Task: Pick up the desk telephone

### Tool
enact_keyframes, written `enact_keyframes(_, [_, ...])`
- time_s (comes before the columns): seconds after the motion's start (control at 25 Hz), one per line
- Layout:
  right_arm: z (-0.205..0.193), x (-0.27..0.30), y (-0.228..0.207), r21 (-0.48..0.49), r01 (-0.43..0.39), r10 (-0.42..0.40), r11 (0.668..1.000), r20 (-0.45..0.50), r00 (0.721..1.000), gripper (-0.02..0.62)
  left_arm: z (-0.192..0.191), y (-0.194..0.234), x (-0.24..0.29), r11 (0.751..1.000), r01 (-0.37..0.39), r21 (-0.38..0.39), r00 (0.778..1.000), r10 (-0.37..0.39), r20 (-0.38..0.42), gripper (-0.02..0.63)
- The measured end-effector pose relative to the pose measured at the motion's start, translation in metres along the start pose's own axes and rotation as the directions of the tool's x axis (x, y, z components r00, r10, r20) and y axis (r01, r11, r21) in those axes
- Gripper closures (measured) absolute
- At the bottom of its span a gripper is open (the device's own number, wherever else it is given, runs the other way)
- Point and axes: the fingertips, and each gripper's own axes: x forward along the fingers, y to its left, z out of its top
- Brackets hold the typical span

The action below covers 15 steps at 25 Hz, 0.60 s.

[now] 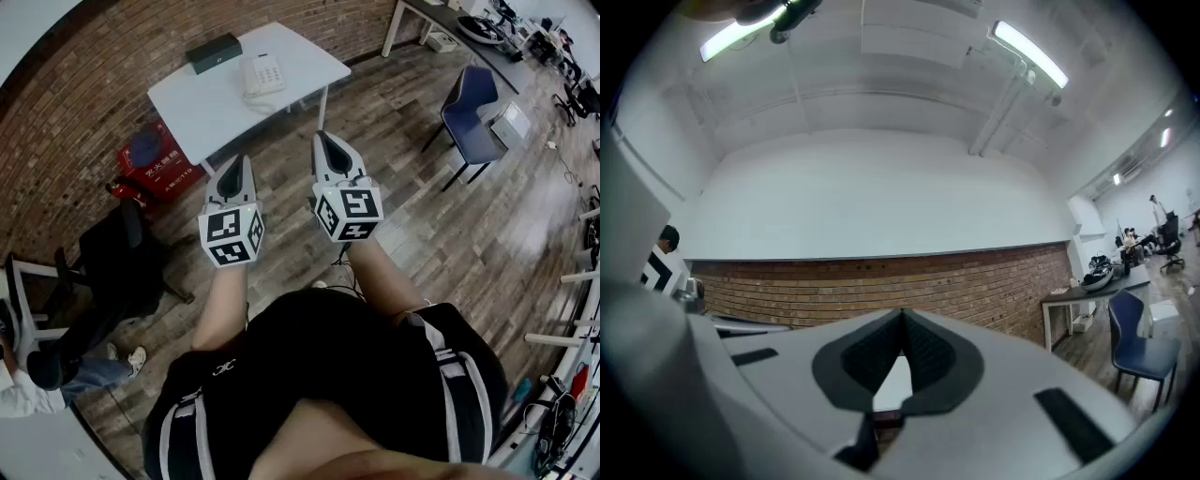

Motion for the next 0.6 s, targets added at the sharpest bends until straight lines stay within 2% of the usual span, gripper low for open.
enact_keyframes(0.32, [0.004,-0.004,-0.033,0.004,-0.012,0.012,1.0,0.023,1.0,0.597,-0.002,-0.024,0.02,1.0,-0.021,0.008,1.0,0.021,0.001,0.604])
enact_keyframes(0.6, [-0.002,-0.004,-0.057,0.0,-0.065,0.065,0.998,0.019,0.998,0.597,-0.005,-0.049,0.039,0.999,-0.038,0.025,0.999,0.038,0.004,0.604])
